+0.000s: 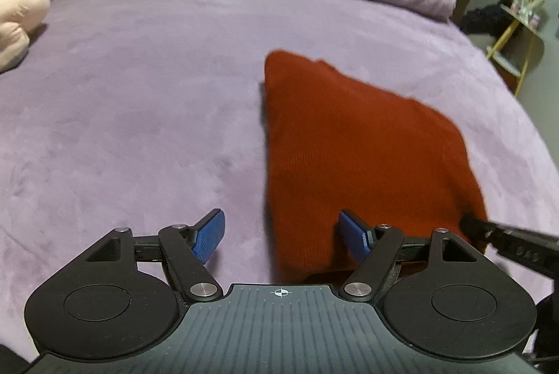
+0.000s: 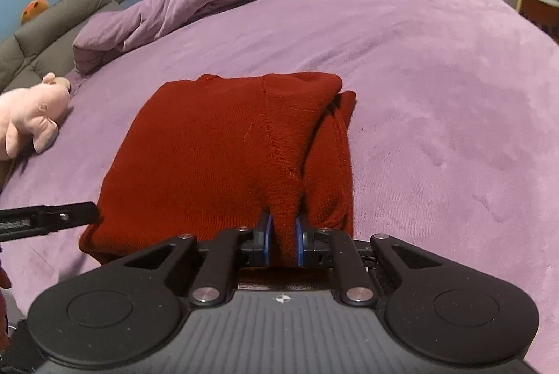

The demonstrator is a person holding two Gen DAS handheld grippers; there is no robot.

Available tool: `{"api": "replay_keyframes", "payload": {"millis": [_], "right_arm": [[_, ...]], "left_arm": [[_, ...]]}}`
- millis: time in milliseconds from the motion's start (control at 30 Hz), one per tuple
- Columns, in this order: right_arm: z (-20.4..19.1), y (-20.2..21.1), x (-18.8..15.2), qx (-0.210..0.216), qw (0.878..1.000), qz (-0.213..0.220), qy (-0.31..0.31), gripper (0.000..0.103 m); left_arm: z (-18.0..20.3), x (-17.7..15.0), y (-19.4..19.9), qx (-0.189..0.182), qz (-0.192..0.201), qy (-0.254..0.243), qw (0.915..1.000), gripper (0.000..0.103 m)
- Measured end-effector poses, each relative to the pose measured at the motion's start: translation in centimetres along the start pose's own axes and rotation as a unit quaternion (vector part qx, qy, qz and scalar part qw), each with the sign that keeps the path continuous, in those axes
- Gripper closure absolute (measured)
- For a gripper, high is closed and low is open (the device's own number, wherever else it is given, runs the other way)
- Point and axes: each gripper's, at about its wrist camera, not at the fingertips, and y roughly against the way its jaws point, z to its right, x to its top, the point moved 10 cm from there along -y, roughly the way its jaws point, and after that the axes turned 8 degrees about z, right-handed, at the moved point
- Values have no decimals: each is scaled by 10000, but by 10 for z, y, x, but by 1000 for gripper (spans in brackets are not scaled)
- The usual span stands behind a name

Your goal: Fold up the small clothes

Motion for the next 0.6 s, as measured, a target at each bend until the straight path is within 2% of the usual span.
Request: {"api": "replay_keyframes", "payload": {"millis": [100, 167, 300, 333, 400, 600], "right_arm": [[3, 3, -1, 19, 10000, -20, 19, 91], [2, 3, -1, -28, 10000, -23, 18, 91], [-7, 15, -1, -291, 9994, -1, 180, 84], [-9, 18, -2, -378, 9990, -51, 245, 81], [-13, 26, -6, -509, 9979, -203, 357, 59], [-19, 41, -14, -463, 9973, -549, 141, 23]], "left_arm": [[-2, -12, -9, 108, -152, -168, 9997, 22], [-4, -15, -7, 86, -143, -114, 9998, 22], [-5, -15, 8, 72, -121, -151, 9998, 19], [-5, -15, 13, 95, -94, -208, 9997, 18], [-2, -13, 21, 143, -38, -300, 9994, 9], [3, -4, 41, 360, 131, -524, 9979, 2]]}}
